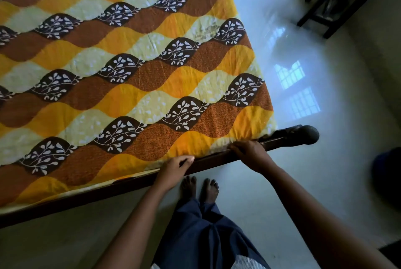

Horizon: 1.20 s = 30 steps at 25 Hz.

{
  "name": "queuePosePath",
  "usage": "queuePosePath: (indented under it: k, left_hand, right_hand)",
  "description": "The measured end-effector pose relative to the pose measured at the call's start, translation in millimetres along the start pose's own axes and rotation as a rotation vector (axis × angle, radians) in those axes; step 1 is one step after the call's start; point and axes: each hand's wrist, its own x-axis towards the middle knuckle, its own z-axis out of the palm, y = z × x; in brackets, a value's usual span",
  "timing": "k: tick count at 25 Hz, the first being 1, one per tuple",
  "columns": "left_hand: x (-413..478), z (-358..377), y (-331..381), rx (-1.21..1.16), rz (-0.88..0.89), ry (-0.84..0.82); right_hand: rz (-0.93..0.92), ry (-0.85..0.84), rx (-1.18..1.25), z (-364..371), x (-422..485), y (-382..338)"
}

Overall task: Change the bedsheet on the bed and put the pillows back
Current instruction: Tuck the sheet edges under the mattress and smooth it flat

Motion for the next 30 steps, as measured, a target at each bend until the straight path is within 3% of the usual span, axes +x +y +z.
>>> queuePosePath:
  k: [3,10,13,16,20,26,30]
  left_hand:
    - [-24,-11,10,-0.107,-0.023,0.013]
    - [-17,-16,48,0.114,0.091,-0.145]
    - [-1,1,95,0.172,0.197,-0.239]
    - [15,39,151,0.213,0.334,-0.358]
    - [27,122,245,0.152,0.423,-0.356]
    - [54,254,370,0.311,0.404,-0.478]
    - [80,293,424,0.231,0.332,-0.403]
  right_hand:
    - [0.031,0.110,0.135,-11,-33,-15]
    - [0.251,0.136,0.361,-29,-104,0]
    - [0.400,0.246,0.529,-45,-139,34]
    - [0.521,0.404,0.742,-62,-170,76]
    - [0.601,0.540,0.860,-96,-205,152]
    - [0.667,0.611,0.868,-163,-243,279]
    - [0.642,0.578,0.842,-216,-225,349]
